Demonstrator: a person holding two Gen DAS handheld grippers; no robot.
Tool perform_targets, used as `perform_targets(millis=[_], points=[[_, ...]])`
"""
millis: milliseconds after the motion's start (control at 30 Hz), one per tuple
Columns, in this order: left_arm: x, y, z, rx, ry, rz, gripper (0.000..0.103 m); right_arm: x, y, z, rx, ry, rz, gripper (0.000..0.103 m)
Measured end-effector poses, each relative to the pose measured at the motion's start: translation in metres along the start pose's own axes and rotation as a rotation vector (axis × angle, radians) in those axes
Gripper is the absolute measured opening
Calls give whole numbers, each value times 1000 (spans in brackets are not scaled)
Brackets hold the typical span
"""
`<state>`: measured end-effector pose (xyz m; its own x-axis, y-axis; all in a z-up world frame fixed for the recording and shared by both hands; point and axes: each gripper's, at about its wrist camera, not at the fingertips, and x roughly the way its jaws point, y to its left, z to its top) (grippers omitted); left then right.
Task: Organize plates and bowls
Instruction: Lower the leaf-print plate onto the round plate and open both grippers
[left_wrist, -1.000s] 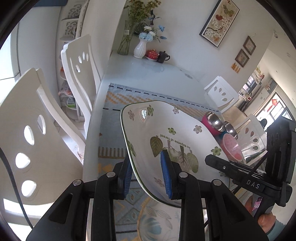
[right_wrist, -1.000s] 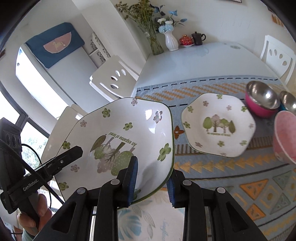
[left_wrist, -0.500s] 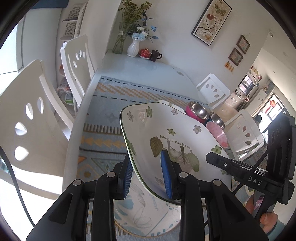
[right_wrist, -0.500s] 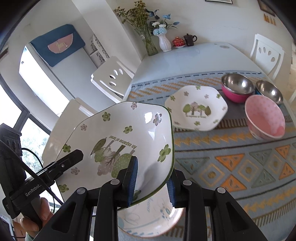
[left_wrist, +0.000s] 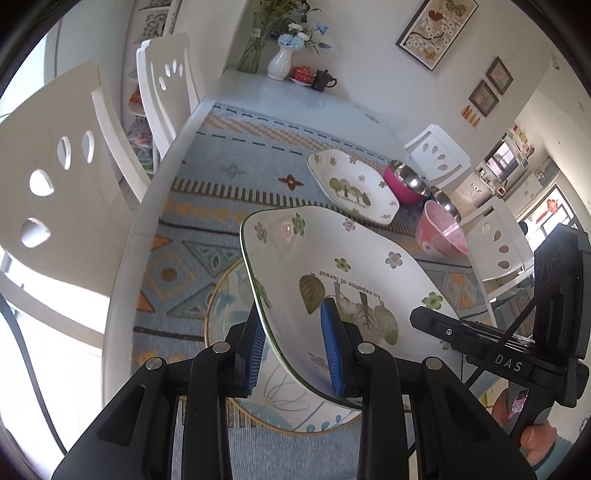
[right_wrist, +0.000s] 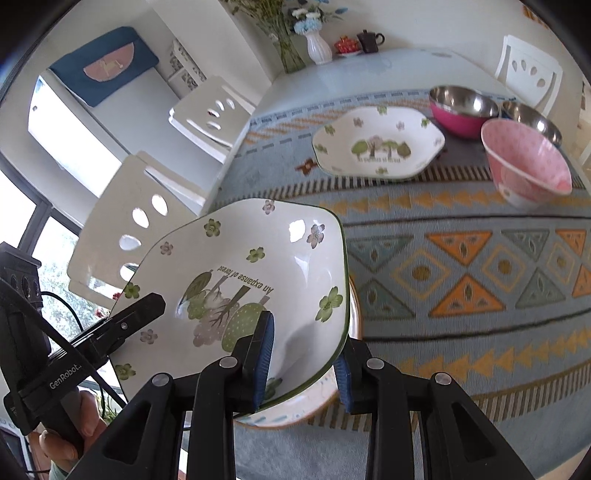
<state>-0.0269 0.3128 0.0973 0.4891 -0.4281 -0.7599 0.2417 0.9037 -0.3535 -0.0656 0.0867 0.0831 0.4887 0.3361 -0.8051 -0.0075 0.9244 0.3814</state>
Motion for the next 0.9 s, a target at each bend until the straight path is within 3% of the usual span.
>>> perform_targets(millis=[300, 900], points=[[18, 10, -24, -6, 25, 21, 26, 26, -10, -20, 26, 59, -2, 29], [40, 27, -35, -31, 75, 36, 26, 42, -2, -31, -14, 61, -58, 29]])
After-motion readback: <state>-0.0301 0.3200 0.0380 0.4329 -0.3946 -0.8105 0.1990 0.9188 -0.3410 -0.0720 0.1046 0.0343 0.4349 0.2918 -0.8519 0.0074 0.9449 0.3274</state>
